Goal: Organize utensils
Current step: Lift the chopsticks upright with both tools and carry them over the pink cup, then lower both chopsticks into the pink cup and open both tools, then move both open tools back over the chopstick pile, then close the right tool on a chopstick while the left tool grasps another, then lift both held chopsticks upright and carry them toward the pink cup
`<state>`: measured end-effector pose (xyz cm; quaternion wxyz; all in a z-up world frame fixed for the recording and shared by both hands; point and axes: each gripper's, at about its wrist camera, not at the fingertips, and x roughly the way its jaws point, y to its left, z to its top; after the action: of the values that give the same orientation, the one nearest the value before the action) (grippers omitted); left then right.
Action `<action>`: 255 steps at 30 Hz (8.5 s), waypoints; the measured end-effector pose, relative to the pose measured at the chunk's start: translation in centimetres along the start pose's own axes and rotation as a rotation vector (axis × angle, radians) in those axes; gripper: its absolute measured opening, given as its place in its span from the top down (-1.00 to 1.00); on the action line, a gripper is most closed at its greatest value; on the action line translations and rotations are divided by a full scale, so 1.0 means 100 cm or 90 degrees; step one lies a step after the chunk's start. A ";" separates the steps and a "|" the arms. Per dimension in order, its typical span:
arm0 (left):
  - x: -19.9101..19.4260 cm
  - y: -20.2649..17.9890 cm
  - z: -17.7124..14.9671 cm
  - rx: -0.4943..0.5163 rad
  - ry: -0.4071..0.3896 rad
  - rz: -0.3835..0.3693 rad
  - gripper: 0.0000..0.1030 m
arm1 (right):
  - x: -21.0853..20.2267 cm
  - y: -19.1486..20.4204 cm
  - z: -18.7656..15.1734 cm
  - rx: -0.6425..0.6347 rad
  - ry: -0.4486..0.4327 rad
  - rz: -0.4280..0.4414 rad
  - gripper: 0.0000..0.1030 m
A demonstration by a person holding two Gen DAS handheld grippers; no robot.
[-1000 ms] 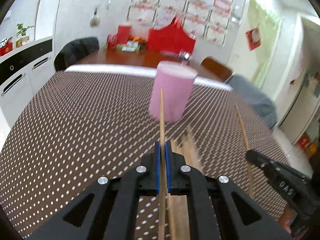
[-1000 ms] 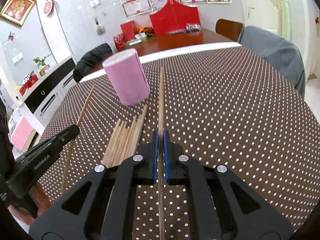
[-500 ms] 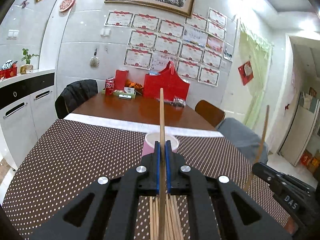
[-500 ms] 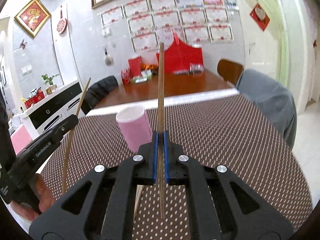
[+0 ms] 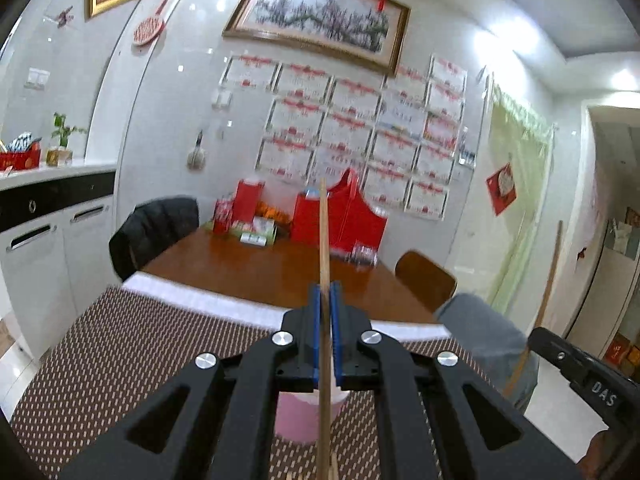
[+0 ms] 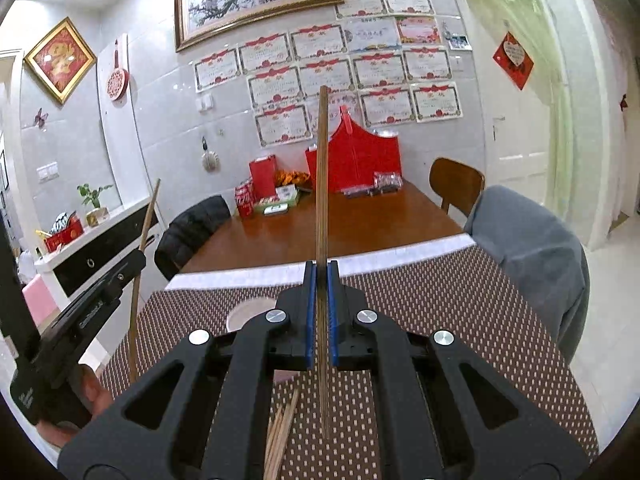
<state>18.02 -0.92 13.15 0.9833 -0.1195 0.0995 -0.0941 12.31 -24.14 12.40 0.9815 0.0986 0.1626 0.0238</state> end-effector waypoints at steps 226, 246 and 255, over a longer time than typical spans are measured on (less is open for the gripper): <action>-0.028 -0.002 -0.049 0.065 0.135 0.070 0.88 | 0.003 0.028 -0.048 -0.022 0.104 0.072 0.88; -0.013 -0.018 -0.015 0.093 0.000 0.065 0.98 | 0.041 0.030 -0.017 0.024 0.019 0.028 0.88; 0.020 0.015 -0.023 0.087 0.105 0.045 0.96 | 0.059 0.029 -0.020 0.014 0.056 0.037 0.87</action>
<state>19.65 -0.44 10.27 0.9804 -0.0401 0.1775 -0.0755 17.22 -20.43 9.32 0.9711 0.1131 0.2031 0.0545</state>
